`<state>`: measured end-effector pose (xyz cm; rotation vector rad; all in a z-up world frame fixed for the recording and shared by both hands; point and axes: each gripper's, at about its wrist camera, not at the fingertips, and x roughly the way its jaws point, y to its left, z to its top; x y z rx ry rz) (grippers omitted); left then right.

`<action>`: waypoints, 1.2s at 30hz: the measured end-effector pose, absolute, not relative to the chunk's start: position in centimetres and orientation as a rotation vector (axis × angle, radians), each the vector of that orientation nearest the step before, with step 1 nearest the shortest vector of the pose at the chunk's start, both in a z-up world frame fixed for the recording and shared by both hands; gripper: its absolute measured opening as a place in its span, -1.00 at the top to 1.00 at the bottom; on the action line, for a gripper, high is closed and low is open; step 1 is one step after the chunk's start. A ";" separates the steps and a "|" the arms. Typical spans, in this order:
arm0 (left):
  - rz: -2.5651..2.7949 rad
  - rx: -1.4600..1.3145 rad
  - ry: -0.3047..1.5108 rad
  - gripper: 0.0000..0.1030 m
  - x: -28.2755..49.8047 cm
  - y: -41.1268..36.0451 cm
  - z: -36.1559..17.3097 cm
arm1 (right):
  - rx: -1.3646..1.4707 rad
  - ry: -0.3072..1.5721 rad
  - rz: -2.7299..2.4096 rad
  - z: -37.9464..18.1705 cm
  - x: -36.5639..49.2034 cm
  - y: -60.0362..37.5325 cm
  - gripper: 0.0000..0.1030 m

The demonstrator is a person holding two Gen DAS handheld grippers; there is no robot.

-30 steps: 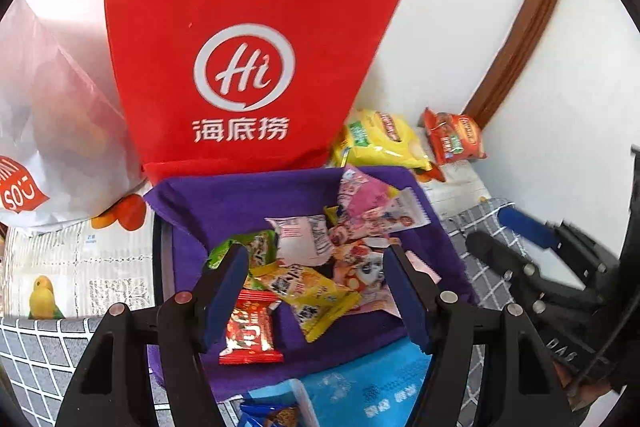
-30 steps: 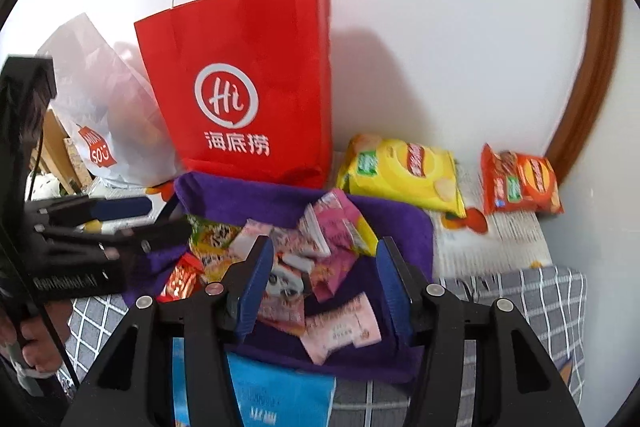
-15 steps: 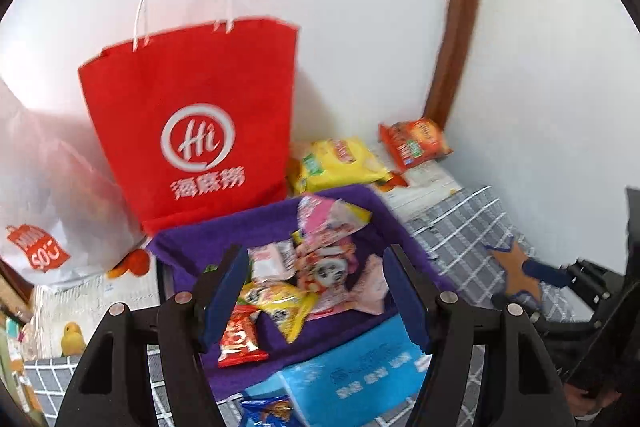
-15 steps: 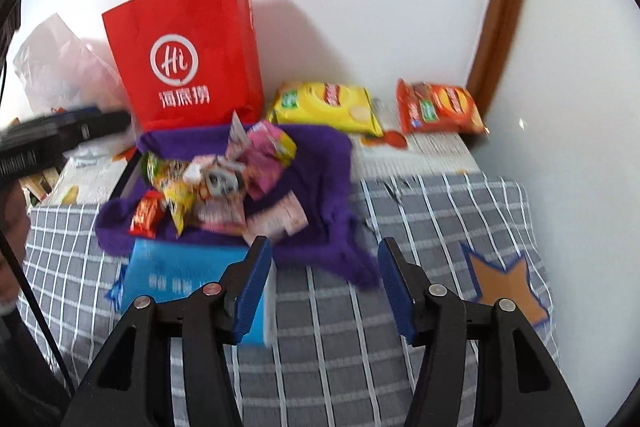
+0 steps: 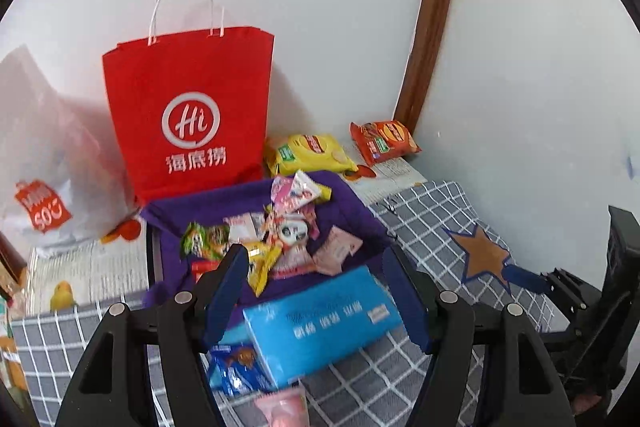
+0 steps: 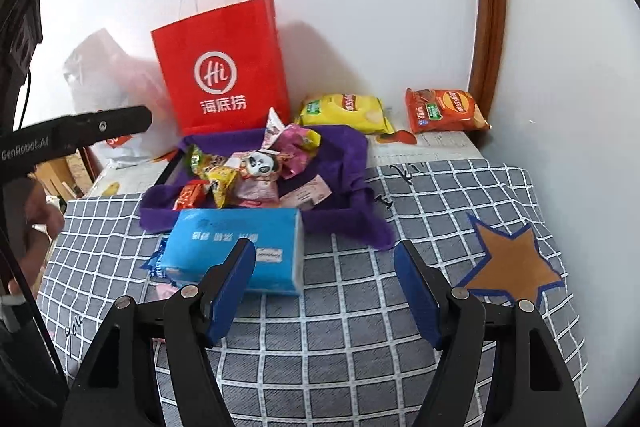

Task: Organize snacks
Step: 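Withdraw both open tools from the towel back toward the remaining snacks, then grasp the pink peach candy with the right tool while the left tool grasps the blue biscuit bag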

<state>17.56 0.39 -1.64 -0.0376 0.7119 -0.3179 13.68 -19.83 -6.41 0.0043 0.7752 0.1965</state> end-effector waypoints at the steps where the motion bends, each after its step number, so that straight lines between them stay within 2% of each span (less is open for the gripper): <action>1: -0.316 -0.040 0.721 -0.31 17.0 0.6 -2.0 | 0.004 0.780 0.205 -6.6 13.5 -19.6 -0.39; 8: -0.245 -0.056 0.774 -0.31 14.3 2.9 -4.4 | 0.083 0.898 0.269 -8.5 12.8 -18.3 -0.34; 13: -0.216 -0.099 0.842 -0.31 13.3 5.7 -6.4 | 0.069 0.901 0.282 -9.9 12.0 -16.5 -0.33; 21: -0.157 -0.153 0.882 -0.28 12.5 9.3 -8.6 | 0.081 0.963 0.378 -12.8 12.0 -12.5 -0.07; 29: -0.065 -0.160 0.899 -0.28 13.0 12.2 -10.1 | 0.094 1.041 0.446 -16.0 13.3 -8.1 0.09; 36: -0.035 -0.171 0.942 -0.28 13.5 13.6 -11.7 | 0.092 1.089 0.503 -18.2 14.1 -4.5 0.09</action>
